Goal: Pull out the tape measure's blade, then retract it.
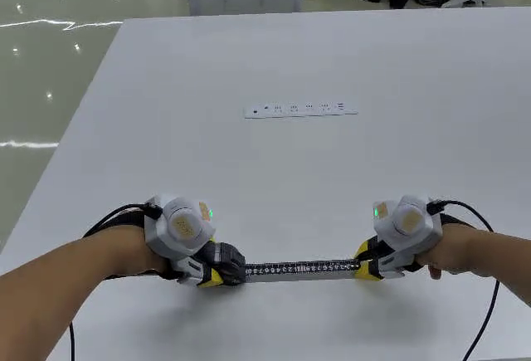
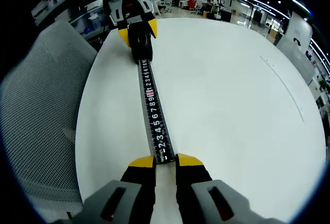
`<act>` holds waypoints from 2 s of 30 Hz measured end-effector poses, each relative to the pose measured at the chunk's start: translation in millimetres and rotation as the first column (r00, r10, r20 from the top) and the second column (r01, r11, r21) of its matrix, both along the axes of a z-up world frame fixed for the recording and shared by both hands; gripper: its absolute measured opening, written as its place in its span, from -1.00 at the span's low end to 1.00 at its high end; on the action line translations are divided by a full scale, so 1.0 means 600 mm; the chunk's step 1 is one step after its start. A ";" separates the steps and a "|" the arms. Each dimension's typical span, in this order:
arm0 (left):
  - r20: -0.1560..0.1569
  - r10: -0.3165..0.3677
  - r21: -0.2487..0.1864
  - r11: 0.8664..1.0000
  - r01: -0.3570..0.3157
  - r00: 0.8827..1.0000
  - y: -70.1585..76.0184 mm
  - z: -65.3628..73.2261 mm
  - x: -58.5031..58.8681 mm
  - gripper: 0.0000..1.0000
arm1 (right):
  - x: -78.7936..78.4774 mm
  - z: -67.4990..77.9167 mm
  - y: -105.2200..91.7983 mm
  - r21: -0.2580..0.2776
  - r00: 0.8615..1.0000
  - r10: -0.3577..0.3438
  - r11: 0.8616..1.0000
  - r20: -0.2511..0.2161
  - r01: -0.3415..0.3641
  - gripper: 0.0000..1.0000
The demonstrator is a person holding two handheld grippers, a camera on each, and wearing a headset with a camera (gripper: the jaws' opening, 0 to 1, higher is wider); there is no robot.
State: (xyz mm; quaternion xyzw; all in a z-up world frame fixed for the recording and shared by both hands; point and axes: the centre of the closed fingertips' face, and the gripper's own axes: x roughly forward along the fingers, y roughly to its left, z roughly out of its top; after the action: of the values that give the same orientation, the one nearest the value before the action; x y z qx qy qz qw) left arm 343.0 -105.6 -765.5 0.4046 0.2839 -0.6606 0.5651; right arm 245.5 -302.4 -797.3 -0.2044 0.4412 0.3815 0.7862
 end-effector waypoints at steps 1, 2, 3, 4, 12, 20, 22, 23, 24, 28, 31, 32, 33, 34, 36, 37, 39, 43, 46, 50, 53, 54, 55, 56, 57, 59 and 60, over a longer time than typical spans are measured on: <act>0.000 0.000 0.000 1.000 0.000 1.000 0.000 0.000 0.000 -0.34 | 0.000 0.000 -0.001 0.000 1.000 -0.001 1.000 -0.001 0.001 -0.76; 0.000 0.000 0.000 1.000 0.000 1.000 0.000 0.000 0.000 -0.33 | -0.001 0.000 -0.001 0.001 1.000 -0.002 1.000 -0.001 0.002 -0.76; 0.000 0.001 0.000 1.000 -0.001 1.000 0.000 0.000 0.000 -0.33 | -0.001 0.000 -0.003 0.000 1.000 -0.003 1.000 -0.003 0.003 -0.76; 0.000 0.001 0.001 1.000 -0.001 1.000 0.000 0.000 0.000 -0.34 | -0.002 0.000 -0.004 -0.002 1.000 -0.002 1.000 -0.003 0.002 -0.76; 0.000 0.002 0.003 1.000 -0.002 1.000 0.000 0.000 0.000 -0.33 | -0.007 0.000 -0.014 -0.012 1.000 -0.004 1.000 -0.006 0.004 -0.76; -0.003 0.004 0.003 1.000 -0.004 1.000 0.001 -0.001 0.001 -0.33 | -0.012 0.000 -0.027 -0.016 1.000 -0.012 1.000 -0.009 0.012 -0.76; -0.003 0.004 0.003 1.000 -0.004 1.000 0.001 -0.001 0.000 -0.33 | -0.013 -0.001 -0.029 -0.017 1.000 -0.012 1.000 -0.009 0.012 -0.76; -0.004 0.005 0.003 1.000 -0.005 1.000 0.001 -0.001 0.000 -0.33 | -0.013 -0.001 -0.031 -0.017 1.000 -0.013 1.000 -0.009 0.013 -0.76; -0.004 0.005 0.003 1.000 -0.005 1.000 0.001 -0.001 0.000 -0.33 | -0.014 -0.001 -0.032 -0.018 1.000 -0.013 1.000 -0.009 0.013 -0.76; -0.004 0.006 0.003 1.000 -0.006 1.000 0.002 -0.001 0.001 -0.33 | -0.016 0.000 -0.035 -0.022 1.000 -0.014 1.000 -0.010 0.013 -0.76; -0.004 0.006 0.003 1.000 -0.006 1.000 0.002 -0.001 0.001 -0.33 | -0.017 0.000 -0.039 -0.031 1.000 -0.008 0.999 -0.008 0.008 -0.76; -0.004 0.006 0.004 1.000 -0.006 1.000 0.002 -0.001 0.001 -0.33 | -0.018 0.000 -0.040 -0.031 1.000 -0.009 0.999 -0.008 0.008 -0.76; -0.004 0.006 0.004 1.000 -0.006 1.000 0.002 -0.001 0.001 -0.33 | -0.019 0.000 -0.041 -0.032 1.000 -0.009 0.999 -0.008 0.009 -0.76; -0.004 0.006 0.004 1.000 -0.006 1.000 0.002 -0.001 0.001 -0.33 | -0.019 0.000 -0.042 -0.032 1.000 -0.010 0.999 -0.008 0.010 -0.76; -0.004 0.009 0.004 1.000 -0.009 1.000 0.001 -0.001 0.001 -0.33 | -0.020 0.000 -0.044 -0.032 1.000 -0.011 0.999 -0.007 0.010 -0.76; -0.004 0.009 0.004 1.000 -0.009 1.000 0.001 -0.001 0.001 -0.33 | -0.021 0.000 -0.045 -0.032 1.000 -0.013 0.999 -0.008 0.012 -0.76; -0.004 0.009 0.004 1.000 -0.009 1.000 0.001 -0.001 0.001 -0.33 | -0.022 0.001 -0.047 -0.032 1.000 -0.015 0.999 -0.009 0.015 -0.76; -0.004 0.009 0.005 1.000 -0.009 1.000 0.001 -0.001 0.000 -0.33 | -0.024 0.001 -0.051 -0.035 1.000 -0.017 0.999 -0.010 0.017 -0.76; -0.004 0.010 0.004 1.000 -0.010 1.000 0.001 -0.001 0.000 -0.33 | -0.026 0.001 -0.053 -0.036 1.000 -0.019 0.999 -0.011 0.018 -0.76; -0.004 0.011 0.004 1.000 -0.011 1.000 0.001 0.000 -0.001 -0.33 | -0.028 0.000 -0.058 -0.037 1.000 -0.024 0.999 -0.013 0.024 -0.76; -0.005 0.012 0.002 1.000 -0.012 1.000 0.001 -0.001 -0.001 -0.33 | -0.030 0.001 -0.061 -0.038 1.000 -0.028 0.999 -0.014 0.027 -0.76; -0.005 0.012 0.002 1.000 -0.012 1.000 0.001 -0.001 -0.001 -0.33 | -0.030 0.001 -0.061 -0.038 0.999 -0.029 0.999 -0.014 0.028 -0.76; -0.005 0.012 0.002 1.000 -0.012 1.000 0.001 -0.001 0.000 -0.33 | -0.030 0.001 -0.062 -0.038 0.999 -0.030 0.999 -0.014 0.029 -0.76; -0.005 0.012 0.002 1.000 -0.012 1.000 0.001 -0.001 0.000 -0.33 | -0.030 0.001 -0.062 -0.038 0.999 -0.031 0.999 -0.015 0.030 -0.76; -0.005 0.012 0.003 1.000 -0.012 1.000 0.001 -0.001 0.000 -0.33 | -0.030 0.001 -0.062 -0.038 0.999 -0.031 0.999 -0.015 0.030 -0.76; -0.005 0.012 0.003 1.000 -0.012 1.000 0.001 -0.001 0.000 -0.33 | -0.030 0.000 -0.062 -0.039 0.999 -0.031 0.999 -0.017 0.030 -0.76; -0.005 0.012 0.003 1.000 -0.012 1.000 0.001 -0.001 0.000 -0.33 | -0.030 0.000 -0.062 -0.040 0.999 -0.029 0.999 -0.017 0.028 -0.76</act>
State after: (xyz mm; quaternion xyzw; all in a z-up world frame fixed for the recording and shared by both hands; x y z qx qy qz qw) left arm 343.0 -104.8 -766.2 0.4020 0.2886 -0.6578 0.5678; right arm 227.6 -339.8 -797.1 -0.2103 0.4583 0.3631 0.7835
